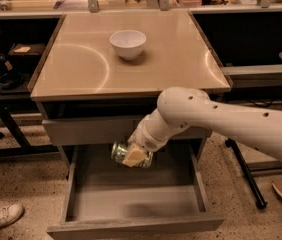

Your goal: Pick green can from middle drawer and place on counter

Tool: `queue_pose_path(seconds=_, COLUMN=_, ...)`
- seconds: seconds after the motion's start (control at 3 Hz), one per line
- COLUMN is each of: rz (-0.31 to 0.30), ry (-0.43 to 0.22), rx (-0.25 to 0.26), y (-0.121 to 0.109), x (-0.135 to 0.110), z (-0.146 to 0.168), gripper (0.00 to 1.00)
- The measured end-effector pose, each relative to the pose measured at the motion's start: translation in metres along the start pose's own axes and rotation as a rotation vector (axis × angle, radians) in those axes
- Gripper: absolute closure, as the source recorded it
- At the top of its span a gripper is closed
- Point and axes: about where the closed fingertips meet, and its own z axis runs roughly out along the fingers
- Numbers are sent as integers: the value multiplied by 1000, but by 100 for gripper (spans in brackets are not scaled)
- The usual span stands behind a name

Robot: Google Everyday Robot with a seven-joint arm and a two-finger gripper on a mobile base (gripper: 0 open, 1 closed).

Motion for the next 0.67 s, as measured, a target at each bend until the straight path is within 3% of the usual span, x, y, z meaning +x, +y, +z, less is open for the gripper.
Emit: queue_pose_path(seconds=0.67, rz=-114, ry=1, rx=91, y=-14, x=-73, z=-75, gripper=100)
